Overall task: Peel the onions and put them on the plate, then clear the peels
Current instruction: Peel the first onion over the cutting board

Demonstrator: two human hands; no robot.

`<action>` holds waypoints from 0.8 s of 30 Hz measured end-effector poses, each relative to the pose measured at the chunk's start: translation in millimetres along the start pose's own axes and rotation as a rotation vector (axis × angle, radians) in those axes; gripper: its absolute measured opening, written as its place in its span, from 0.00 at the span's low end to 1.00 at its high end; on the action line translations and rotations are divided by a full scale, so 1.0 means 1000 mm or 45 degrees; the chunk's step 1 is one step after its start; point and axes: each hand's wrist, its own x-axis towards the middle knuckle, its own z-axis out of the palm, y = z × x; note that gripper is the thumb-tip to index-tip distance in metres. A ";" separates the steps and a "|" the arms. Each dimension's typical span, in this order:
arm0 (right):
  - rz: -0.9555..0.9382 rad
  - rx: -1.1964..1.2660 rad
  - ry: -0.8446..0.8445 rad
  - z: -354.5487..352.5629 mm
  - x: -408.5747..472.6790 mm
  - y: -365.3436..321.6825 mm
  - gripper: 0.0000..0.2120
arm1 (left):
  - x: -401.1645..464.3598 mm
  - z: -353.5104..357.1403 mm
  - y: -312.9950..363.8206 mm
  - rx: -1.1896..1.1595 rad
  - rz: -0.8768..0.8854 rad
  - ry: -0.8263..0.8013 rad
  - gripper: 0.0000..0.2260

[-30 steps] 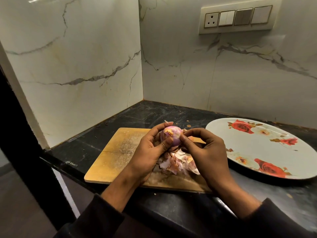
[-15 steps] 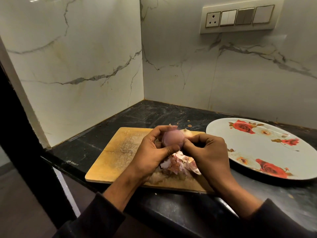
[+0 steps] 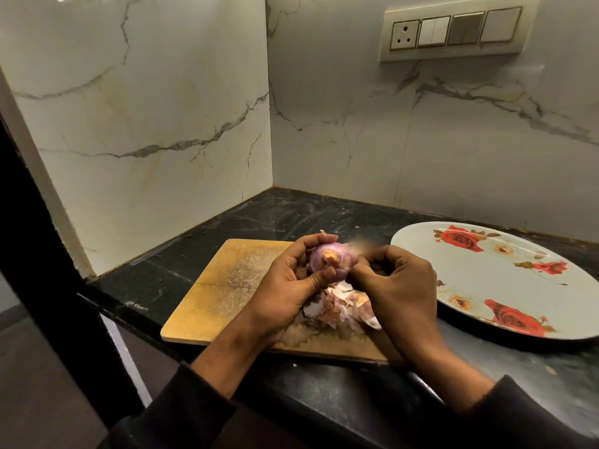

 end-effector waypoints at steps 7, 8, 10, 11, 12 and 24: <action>0.141 0.277 -0.104 -0.002 0.001 -0.002 0.08 | 0.000 0.000 0.002 -0.039 -0.029 0.017 0.21; 0.141 0.275 -0.114 -0.002 0.002 -0.002 0.08 | 0.000 0.001 0.002 -0.043 -0.026 0.022 0.20; 0.149 0.271 -0.140 -0.002 0.004 -0.001 0.05 | 0.000 0.001 0.002 -0.052 -0.018 0.030 0.20; 0.152 0.272 -0.154 -0.001 0.004 0.000 0.03 | 0.000 0.001 0.001 -0.052 -0.020 0.035 0.20; 0.145 0.269 -0.166 -0.001 0.003 -0.001 0.04 | 0.000 0.001 0.001 -0.047 -0.025 0.036 0.21; -0.058 -0.039 -0.028 0.004 0.000 0.004 0.04 | -0.003 0.003 0.005 0.073 0.006 0.011 0.25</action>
